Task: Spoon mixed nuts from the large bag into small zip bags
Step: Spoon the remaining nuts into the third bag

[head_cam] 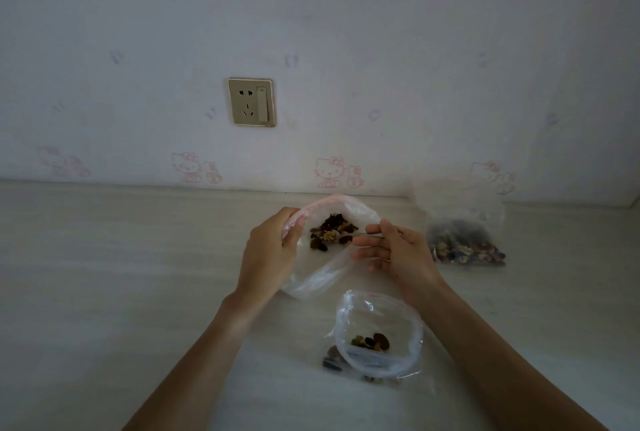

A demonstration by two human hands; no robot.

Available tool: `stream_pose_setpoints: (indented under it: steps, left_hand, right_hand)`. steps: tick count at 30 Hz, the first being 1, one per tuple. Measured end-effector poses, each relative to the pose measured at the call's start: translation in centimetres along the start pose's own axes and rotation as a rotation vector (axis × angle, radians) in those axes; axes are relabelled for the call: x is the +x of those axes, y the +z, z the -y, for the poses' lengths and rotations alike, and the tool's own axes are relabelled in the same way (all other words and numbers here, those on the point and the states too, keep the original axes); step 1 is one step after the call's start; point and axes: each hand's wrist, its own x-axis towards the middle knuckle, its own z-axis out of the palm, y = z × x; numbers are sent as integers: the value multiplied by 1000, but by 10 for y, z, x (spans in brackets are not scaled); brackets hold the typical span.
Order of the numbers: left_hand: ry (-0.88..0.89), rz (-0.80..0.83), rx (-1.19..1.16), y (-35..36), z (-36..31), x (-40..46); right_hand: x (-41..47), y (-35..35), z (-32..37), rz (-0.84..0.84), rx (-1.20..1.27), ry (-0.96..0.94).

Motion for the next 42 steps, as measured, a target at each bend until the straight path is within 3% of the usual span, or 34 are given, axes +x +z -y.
stream_pose_setpoints:
  steps: [9,16,18,20,24,30,38,42]
  left_hand:
    - [-43,-50,55,-8,-6,3]
    - [139,-251,170,-27,-43,-22]
    - [161,-195,111,-31,-56,-35]
    - [103,-31,37,-33,-65,-50]
    - [-18,256,103,-25,-70,-74]
    - [-55,355,41,-19,-65,-86]
    - [-41,280,-182,-26,-64,-99]
    - [-68,244,-178,-27,-60,-104]
  right_hand:
    - [-19,-17,27,40,33,-65]
    - [-59,-47,38,64,119,-114]
    - [-73,-56,36,64,133,-114]
    - [-86,-65,34,61,142,-111]
    - [-111,-81,29,68,114,-111]
    - [-134,-81,25,141,-141,-220]
    - [-149,-71,26,424,-804,-642]
    - [-149,-70,28,402,-757,-625]
